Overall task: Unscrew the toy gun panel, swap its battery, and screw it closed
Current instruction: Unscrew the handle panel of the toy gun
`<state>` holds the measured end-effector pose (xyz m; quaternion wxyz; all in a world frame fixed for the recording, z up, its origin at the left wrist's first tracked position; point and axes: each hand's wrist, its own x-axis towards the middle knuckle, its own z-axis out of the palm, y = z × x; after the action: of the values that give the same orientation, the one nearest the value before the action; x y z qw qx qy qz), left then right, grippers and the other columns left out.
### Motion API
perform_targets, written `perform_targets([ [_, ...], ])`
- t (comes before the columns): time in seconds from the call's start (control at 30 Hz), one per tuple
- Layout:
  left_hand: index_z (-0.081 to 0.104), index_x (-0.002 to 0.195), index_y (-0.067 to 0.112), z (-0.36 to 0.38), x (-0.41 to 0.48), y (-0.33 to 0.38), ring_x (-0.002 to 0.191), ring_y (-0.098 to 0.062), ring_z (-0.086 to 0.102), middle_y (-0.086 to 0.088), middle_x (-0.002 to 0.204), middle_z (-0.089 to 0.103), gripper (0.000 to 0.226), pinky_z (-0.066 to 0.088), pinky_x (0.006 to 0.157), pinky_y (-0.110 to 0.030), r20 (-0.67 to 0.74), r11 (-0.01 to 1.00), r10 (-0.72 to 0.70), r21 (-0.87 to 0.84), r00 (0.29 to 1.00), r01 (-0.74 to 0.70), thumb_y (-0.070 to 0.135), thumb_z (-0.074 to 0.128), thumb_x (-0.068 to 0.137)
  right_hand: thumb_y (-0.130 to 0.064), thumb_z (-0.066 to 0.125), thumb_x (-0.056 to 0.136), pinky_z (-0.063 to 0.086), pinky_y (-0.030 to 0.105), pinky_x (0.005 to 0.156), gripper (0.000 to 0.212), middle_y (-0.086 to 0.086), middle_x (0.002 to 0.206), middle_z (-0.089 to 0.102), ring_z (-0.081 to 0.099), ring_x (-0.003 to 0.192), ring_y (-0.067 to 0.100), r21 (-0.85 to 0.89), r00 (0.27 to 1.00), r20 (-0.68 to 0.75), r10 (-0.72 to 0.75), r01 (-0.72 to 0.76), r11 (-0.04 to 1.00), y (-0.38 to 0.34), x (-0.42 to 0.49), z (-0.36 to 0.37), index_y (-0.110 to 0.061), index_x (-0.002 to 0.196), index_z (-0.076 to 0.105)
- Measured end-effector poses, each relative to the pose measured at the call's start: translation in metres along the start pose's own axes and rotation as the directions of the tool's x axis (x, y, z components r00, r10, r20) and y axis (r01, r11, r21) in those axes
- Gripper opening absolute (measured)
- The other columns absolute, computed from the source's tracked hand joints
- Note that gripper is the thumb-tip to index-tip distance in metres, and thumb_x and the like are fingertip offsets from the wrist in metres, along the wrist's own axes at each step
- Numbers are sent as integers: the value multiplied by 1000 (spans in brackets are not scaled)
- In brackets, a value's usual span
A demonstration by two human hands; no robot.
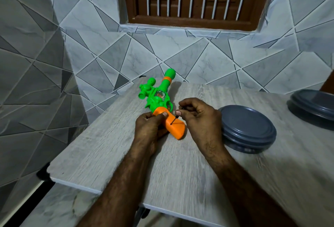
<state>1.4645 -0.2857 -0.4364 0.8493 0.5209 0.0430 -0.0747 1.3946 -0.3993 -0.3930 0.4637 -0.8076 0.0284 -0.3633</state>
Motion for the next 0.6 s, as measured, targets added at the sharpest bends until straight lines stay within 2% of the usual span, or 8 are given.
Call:
perform_targets([
  [0.1, 59, 111, -10, 1, 0, 1, 97, -41, 70, -31, 107, 68, 30, 59, 81, -52, 0, 1000, -3, 3, 1000, 3, 4, 69, 86, -9, 73, 80, 58, 37, 81, 22, -17, 81, 71, 70, 82, 6, 5, 1000, 14, 16, -16, 1000, 2, 0, 0, -27, 92, 75],
  [0.2, 58, 115, -10, 0, 0, 1, 94, -38, 71, -31, 108, 68, 34, 60, 78, -49, 7, 1000, -5, 5, 1000, 5, 4, 69, 86, -10, 75, 80, 56, 34, 84, 21, -13, 89, 70, 68, 87, 7, -8, 1000, 14, -4, 4, 1000, 3, 0, 1, -21, 97, 78],
  [0.3, 58, 116, -11, 0, 0, 0, 93, -38, 70, -31, 107, 68, 34, 62, 72, -44, 11, 1000, -4, 6, 1000, 4, 4, 67, 87, -16, 80, 74, 55, 31, 82, 18, -4, 92, 70, 66, 86, 9, -23, 999, -17, -42, 42, 999, 4, 2, 2, -21, 91, 79],
  [0.43, 59, 116, -10, 0, 0, 0, 95, -39, 70, -31, 107, 68, 33, 61, 73, -44, 14, 1000, -2, 9, 1000, 2, 4, 67, 87, -16, 80, 75, 57, 37, 78, 13, -12, 79, 73, 69, 77, 5, 35, 999, -21, 48, -47, 998, 4, 2, 1, -27, 82, 77],
  [0.6, 61, 108, -9, 0, 0, 0, 95, -41, 70, -31, 105, 69, 25, 60, 78, -49, 13, 1000, 2, 3, 1000, -2, 3, 67, 87, -8, 74, 77, 58, 39, 83, 23, -12, 86, 75, 70, 84, 5, 70, 996, 7, 85, -85, 994, 8, 2, 2, -28, 88, 75],
])
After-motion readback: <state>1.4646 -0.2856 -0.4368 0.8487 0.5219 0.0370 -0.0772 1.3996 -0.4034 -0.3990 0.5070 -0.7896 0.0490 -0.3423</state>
